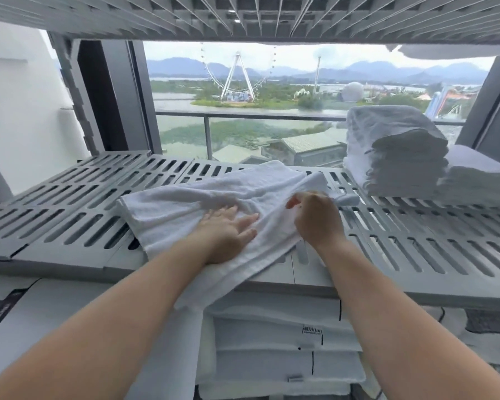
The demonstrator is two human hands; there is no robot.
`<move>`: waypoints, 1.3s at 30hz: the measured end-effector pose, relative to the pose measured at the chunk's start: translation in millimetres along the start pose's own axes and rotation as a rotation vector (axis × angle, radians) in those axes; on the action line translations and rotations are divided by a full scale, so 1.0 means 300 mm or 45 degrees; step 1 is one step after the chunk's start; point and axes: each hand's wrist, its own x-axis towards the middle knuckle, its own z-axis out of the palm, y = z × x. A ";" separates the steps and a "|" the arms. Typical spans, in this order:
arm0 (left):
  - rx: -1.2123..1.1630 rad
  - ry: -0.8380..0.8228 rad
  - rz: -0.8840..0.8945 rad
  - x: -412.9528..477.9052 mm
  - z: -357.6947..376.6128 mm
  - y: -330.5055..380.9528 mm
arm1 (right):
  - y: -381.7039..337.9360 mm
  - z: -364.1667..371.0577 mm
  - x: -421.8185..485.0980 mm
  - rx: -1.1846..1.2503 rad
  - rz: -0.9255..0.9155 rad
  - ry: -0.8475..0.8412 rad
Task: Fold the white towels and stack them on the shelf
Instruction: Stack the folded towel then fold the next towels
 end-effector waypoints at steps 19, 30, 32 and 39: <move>0.064 0.480 -0.047 -0.083 0.047 0.256 | 0.081 -0.037 -0.118 -0.317 0.042 -0.139; 0.216 0.375 0.193 -0.185 -0.024 0.127 | 0.085 -0.139 -0.285 -0.288 -0.089 -0.004; 0.229 0.332 0.197 -0.197 -0.033 0.112 | 0.069 -0.144 -0.313 -0.260 -0.089 -0.024; 0.268 0.650 0.336 -0.267 0.006 0.117 | 0.014 -0.176 -0.394 -0.278 -0.003 0.025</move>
